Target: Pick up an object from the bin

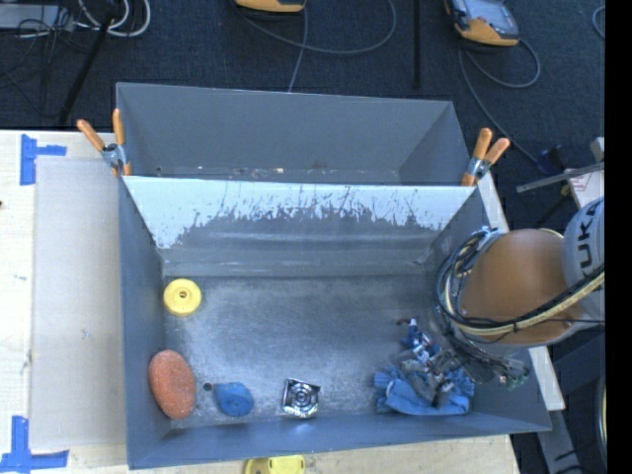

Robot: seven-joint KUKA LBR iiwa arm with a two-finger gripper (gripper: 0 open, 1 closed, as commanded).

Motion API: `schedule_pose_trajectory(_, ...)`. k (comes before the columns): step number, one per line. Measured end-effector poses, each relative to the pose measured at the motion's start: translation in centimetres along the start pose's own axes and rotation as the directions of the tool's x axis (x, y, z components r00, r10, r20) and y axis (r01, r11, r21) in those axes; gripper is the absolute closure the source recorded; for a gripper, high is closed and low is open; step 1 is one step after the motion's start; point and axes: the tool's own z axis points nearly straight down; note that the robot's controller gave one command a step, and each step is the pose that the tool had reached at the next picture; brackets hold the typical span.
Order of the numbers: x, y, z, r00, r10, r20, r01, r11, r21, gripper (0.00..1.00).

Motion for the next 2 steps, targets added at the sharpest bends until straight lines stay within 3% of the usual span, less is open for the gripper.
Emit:
schedule_pose_trajectory(1, -0.49, 0.04, -0.10, 1.000, -0.002, 0.017, 0.001, 1.000, 0.004, 0.00)
schedule_pose_trajectory(2, -0.04, 0.07, 0.02, 1.000, -0.003, 0.001, 0.003, 1.000, -0.001, 1.00)
